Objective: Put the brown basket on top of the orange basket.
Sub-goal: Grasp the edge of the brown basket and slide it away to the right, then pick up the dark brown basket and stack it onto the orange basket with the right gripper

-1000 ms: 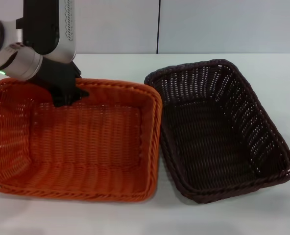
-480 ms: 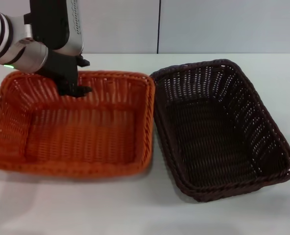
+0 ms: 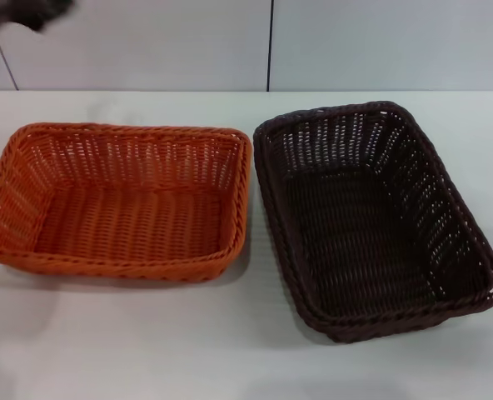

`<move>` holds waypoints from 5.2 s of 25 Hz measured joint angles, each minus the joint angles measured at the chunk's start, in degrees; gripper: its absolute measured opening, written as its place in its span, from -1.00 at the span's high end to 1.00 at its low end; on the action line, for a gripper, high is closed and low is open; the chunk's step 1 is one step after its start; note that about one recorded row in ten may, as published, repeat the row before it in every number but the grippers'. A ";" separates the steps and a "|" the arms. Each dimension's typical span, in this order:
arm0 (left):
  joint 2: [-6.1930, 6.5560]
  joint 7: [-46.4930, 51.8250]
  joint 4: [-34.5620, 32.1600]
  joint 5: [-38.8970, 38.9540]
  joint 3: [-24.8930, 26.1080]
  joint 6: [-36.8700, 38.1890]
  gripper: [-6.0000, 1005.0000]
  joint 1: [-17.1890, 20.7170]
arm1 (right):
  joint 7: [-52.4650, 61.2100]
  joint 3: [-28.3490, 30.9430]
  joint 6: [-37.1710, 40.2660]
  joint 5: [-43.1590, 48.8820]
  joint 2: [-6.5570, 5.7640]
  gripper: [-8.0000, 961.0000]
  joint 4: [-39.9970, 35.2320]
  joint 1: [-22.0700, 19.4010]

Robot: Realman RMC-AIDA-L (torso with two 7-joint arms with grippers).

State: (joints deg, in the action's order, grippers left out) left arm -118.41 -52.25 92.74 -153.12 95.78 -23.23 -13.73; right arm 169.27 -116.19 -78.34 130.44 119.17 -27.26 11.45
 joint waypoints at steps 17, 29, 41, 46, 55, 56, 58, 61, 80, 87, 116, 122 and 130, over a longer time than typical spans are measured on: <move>-0.20 48.65 -59.94 14.10 -18.05 101.63 -0.53 15.02 | -0.01 4.79 61.54 0.36 -12.78 -0.28 -50.00 2.01; -0.25 54.07 -72.62 20.10 -18.10 103.00 -0.53 11.59 | -23.67 45.88 162.76 0.90 -1.13 -0.27 -74.34 19.17; -0.09 54.67 -74.69 20.18 -18.13 100.58 -0.53 9.76 | -31.81 43.70 192.59 5.18 -0.95 -0.27 -69.89 25.05; -0.19 54.72 -74.73 20.07 -18.21 100.31 -0.53 9.69 | -31.87 41.52 194.30 6.94 -0.85 -0.27 -69.58 25.12; -0.32 54.83 -74.43 20.34 -18.87 99.94 -0.53 9.69 | -32.77 37.34 190.99 10.82 -0.71 -0.27 -61.37 26.93; -0.32 54.83 -74.43 20.34 -18.87 99.94 -0.53 9.69 | -32.86 36.85 190.33 11.15 -0.71 -0.27 -60.29 27.26; -0.32 54.84 -74.35 20.36 -18.88 99.89 -0.53 9.70 | -33.12 35.66 188.87 11.94 -0.69 -0.27 -57.82 28.02; -0.32 54.90 -74.24 20.39 -18.88 99.89 -0.53 9.69 | -33.36 33.97 186.73 13.01 -0.52 -0.27 -54.22 29.19; -0.07 55.07 -74.29 20.36 -18.88 99.88 -0.52 9.31 | -32.71 29.13 180.99 13.39 -0.19 0.09 -50.71 29.93; -0.06 55.07 -74.80 20.41 -18.85 99.92 -0.51 8.90 | -31.04 28.61 180.53 14.56 -0.15 0.30 -53.49 29.24; -0.16 55.43 -75.43 20.06 -19.00 99.87 -0.51 8.55 | -23.03 15.55 172.68 32.96 -0.18 0.63 -83.11 29.85; -0.15 57.78 -76.28 20.01 -19.64 99.82 -0.51 8.49 | -37.11 5.61 163.48 35.90 -0.11 0.63 -83.40 27.83; -0.13 57.90 -77.10 20.01 -20.54 99.26 -0.51 8.12 | -63.37 -1.40 154.48 36.46 -0.05 0.63 -83.63 21.86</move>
State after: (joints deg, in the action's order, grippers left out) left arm -118.54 5.65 15.63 -133.11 75.24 76.02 -5.61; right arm 105.90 -117.59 76.14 166.90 119.12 -110.89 33.31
